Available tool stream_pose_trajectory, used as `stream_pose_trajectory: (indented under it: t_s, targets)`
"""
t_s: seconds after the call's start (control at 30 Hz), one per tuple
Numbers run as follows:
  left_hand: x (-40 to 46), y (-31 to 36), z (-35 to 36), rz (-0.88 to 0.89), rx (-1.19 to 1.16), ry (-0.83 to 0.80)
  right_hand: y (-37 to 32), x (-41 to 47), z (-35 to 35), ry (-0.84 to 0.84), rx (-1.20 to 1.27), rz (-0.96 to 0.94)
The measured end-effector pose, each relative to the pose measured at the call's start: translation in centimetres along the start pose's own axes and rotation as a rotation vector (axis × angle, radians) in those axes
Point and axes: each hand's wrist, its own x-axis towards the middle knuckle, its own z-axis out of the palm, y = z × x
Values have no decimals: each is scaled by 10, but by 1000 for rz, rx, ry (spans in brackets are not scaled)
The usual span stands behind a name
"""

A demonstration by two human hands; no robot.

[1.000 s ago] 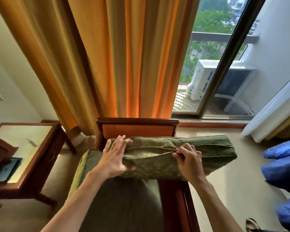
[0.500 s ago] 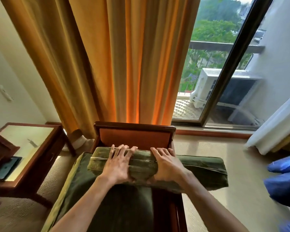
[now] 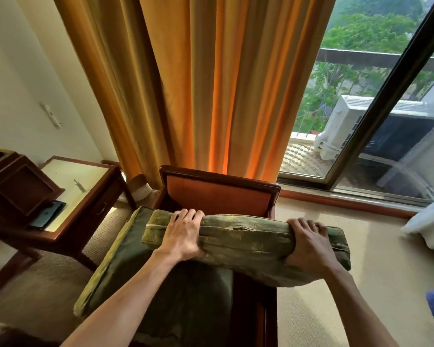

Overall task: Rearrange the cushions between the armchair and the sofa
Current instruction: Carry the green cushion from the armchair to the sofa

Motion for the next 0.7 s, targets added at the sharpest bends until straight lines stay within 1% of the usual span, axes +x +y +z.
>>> stream_pose_trajectory:
  t_s: [0.2,0.27,0.37,0.47,0.57,0.7]
  targets:
    - [-43,18,0,-69,4,43,10,5,-7,17,36,-122]
    - [-60,21,-10,-68,16,59,8,0,-14,40,38,-183]
    - [-86,18,-43,-67,12,75,-4,-7,-32,71,80,-275]
    - [-121,6,-86,-100,15,71,-35,-15,-56,72,187,-375]
    - [-170,-11,-126,-172,22,41,-83,-24,-75,38,277,-487]
    - [-261,-44,-161,-304,23,18,-166,-42,-91,-8,280,-643]
